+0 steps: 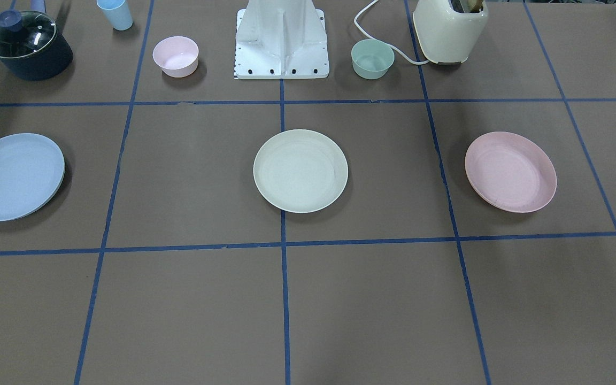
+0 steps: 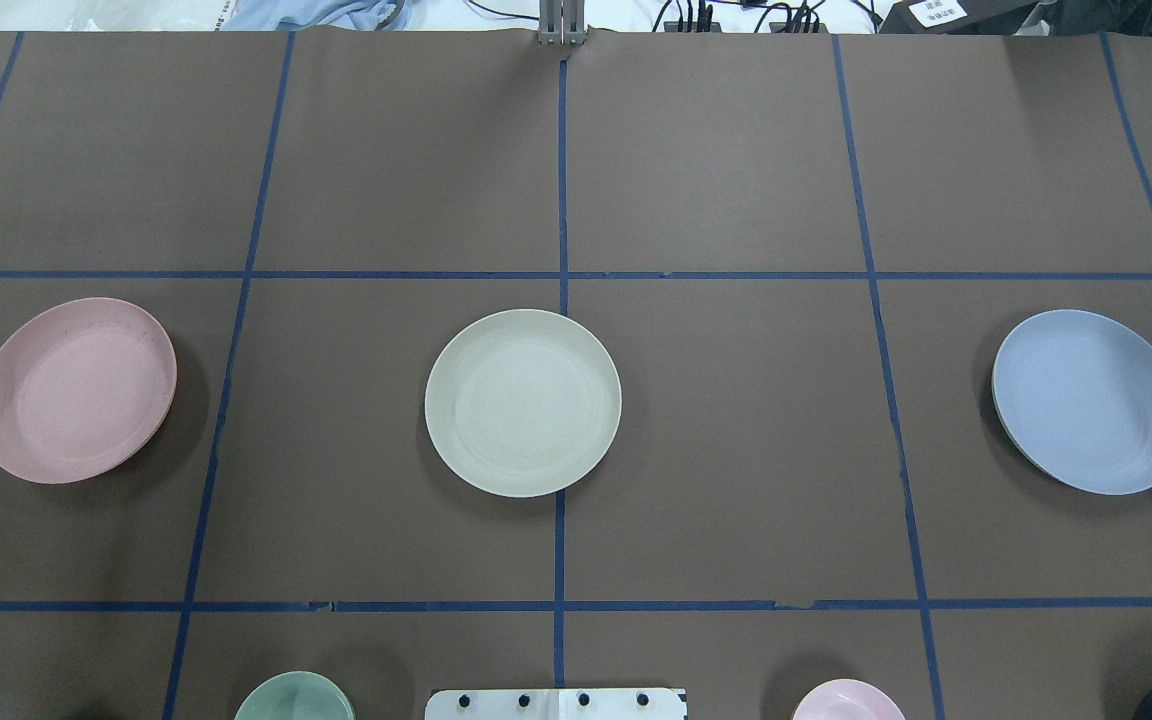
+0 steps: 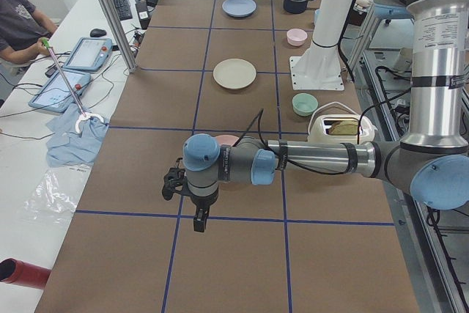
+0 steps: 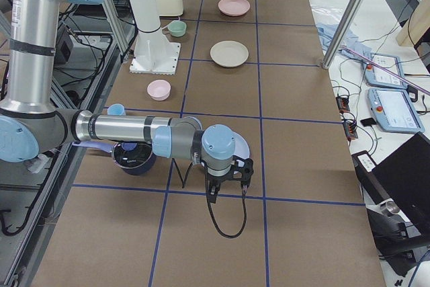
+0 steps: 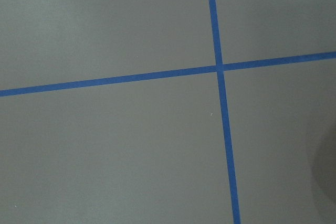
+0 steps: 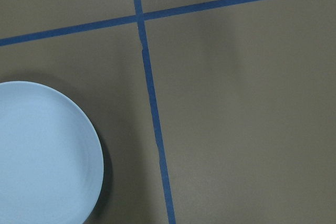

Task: Stack three plates with pink and blue

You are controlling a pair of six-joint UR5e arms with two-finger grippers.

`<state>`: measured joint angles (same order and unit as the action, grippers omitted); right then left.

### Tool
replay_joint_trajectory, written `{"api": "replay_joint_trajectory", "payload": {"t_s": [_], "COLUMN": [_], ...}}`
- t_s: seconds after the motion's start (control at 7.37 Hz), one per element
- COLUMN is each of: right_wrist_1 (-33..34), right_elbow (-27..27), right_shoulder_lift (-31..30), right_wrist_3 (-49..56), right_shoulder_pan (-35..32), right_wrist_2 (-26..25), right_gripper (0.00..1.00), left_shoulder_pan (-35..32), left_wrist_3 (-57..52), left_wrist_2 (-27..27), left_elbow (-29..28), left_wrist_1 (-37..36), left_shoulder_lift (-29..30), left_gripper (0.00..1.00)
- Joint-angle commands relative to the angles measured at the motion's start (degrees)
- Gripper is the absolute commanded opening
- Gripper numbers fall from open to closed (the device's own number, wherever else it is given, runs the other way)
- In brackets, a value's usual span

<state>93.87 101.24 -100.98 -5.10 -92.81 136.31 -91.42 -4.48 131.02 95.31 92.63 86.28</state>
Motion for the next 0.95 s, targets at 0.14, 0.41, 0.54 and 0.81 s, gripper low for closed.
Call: {"api": "replay_joint_trajectory", "payload": {"t_s": [0.14,0.41,0.54,0.81], "right_wrist_1": [-0.09,-0.09,-0.09,-0.09], "right_elbow": [0.1,0.19,0.62,0.89], "right_shoulder_lift": [0.08,0.08,0.17,0.34], "right_wrist_3": [-0.09,-0.09,-0.17,-0.26], "right_shoulder_pan": [0.0,0.0,0.0,0.0], "right_wrist_2": [0.1,0.45,0.89,0.8], "right_gripper": [1.0,1.0,1.0,1.0], "left_shoulder_pan": [0.01,0.01,0.01,1.32], "left_wrist_3": [-0.7,0.0,0.0,-0.17], "left_wrist_2": [0.03,0.03,0.64,0.73], "left_elbow": [0.66,0.84,1.45,3.65], "left_wrist_1": [0.09,0.36,0.27,1.66], "left_shoulder_lift": [-0.14,0.38,0.73,2.04], "left_gripper": [1.0,1.0,1.0,1.0]}}
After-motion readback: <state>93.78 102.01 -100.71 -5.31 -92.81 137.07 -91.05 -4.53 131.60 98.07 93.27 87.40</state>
